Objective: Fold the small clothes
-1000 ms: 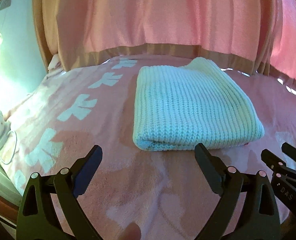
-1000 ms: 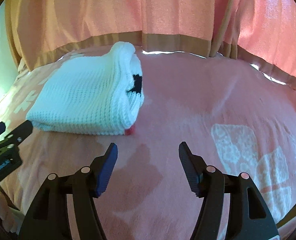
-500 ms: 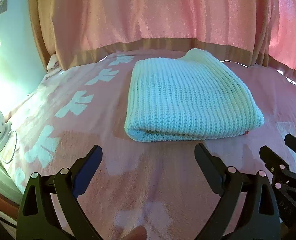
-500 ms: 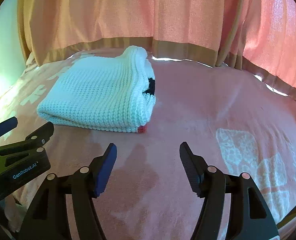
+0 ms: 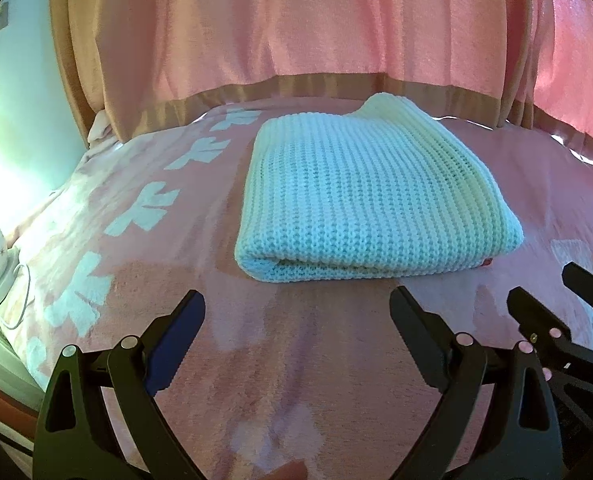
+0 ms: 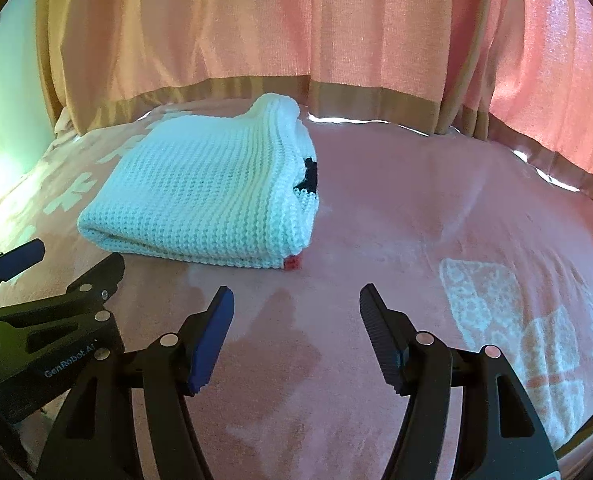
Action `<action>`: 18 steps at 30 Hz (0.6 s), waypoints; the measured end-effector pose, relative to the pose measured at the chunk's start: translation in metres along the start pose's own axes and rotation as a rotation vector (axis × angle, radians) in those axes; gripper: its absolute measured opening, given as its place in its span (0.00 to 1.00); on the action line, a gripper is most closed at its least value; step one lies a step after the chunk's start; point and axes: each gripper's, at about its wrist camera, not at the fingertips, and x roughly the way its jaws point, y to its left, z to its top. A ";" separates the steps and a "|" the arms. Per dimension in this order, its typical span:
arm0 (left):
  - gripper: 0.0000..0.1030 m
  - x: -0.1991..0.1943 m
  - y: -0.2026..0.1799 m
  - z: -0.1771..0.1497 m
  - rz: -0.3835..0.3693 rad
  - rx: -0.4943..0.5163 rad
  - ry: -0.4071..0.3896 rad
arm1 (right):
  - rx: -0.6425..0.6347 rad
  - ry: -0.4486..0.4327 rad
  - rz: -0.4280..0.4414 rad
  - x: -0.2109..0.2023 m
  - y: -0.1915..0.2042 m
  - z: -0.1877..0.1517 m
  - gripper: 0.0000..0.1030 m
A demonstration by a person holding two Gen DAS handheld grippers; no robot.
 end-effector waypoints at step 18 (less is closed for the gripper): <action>0.88 -0.001 -0.005 -0.001 0.026 0.007 -0.014 | 0.005 0.002 0.007 0.001 -0.003 0.001 0.62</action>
